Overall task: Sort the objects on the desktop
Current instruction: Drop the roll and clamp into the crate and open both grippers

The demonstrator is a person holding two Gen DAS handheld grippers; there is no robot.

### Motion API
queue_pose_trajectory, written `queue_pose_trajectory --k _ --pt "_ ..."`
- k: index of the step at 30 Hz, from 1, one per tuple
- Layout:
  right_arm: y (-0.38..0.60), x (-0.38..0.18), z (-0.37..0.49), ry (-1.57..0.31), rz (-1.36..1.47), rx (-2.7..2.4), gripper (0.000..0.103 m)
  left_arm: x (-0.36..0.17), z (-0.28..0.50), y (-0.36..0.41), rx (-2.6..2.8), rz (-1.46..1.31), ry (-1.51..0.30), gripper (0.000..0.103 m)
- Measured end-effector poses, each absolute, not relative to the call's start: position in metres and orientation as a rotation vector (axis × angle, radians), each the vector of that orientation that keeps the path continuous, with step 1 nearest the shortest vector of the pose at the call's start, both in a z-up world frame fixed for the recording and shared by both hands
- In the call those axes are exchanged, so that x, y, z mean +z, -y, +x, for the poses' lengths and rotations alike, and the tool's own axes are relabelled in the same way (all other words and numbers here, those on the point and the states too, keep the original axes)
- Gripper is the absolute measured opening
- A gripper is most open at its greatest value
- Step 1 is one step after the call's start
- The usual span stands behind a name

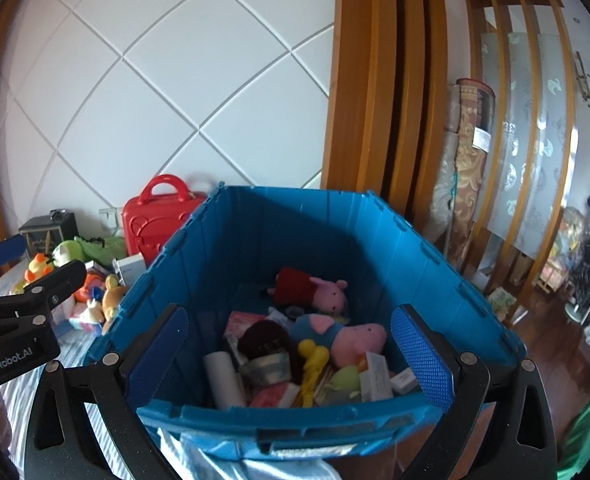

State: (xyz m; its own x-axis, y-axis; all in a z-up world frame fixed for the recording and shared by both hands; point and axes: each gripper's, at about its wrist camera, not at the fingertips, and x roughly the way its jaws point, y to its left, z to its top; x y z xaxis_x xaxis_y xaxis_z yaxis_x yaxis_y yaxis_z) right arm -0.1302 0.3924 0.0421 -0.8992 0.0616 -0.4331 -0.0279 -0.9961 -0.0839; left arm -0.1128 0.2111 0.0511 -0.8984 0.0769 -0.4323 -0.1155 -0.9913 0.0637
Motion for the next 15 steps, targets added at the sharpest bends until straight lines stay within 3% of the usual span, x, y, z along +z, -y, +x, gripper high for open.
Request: queue_pose_trajectory --k 15 --pt "-0.355 0.04 -0.113 0.16 -0.74 2.992 0.103 0.051 -0.095 -0.176 2.925 -0.673 -0.091 0.09"
